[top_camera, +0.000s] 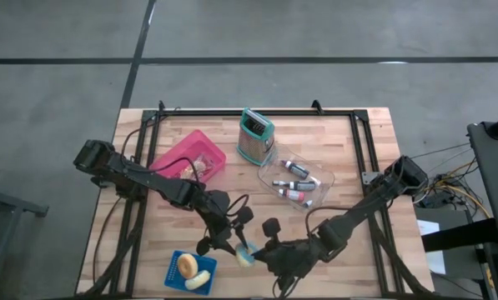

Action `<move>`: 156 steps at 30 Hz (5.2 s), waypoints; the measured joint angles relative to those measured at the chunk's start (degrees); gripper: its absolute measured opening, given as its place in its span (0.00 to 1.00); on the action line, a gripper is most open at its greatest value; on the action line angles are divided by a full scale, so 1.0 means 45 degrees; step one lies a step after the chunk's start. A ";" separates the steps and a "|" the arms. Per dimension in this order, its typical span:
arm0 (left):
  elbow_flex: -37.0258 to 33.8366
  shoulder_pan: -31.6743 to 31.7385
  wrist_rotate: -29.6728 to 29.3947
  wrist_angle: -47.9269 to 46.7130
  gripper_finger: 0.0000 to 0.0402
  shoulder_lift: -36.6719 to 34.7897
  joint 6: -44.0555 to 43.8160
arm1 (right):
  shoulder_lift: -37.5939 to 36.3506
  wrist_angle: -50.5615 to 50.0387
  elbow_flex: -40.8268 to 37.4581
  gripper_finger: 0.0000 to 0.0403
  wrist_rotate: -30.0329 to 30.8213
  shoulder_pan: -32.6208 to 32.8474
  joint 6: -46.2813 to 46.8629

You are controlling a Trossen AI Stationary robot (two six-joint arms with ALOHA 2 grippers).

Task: Pick & Place Food Item
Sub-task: Put the blue donut into the blue bin

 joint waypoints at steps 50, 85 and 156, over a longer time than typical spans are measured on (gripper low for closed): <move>0.0000 0.0000 -0.0058 -0.0180 0.09 0.0000 0.0070 | 0.0000 0.0164 0.0000 0.03 -0.0011 0.0060 0.0427; 0.0000 -0.0005 -0.0015 -0.0175 0.09 0.0000 0.0070 | 0.0000 0.0479 0.0000 0.04 -0.1074 0.0050 0.1379; 0.0005 -0.0005 -0.0438 -0.5469 0.09 -0.2745 -1.1462 | -0.1909 -0.7824 -0.0151 0.60 -0.0856 0.0706 0.6684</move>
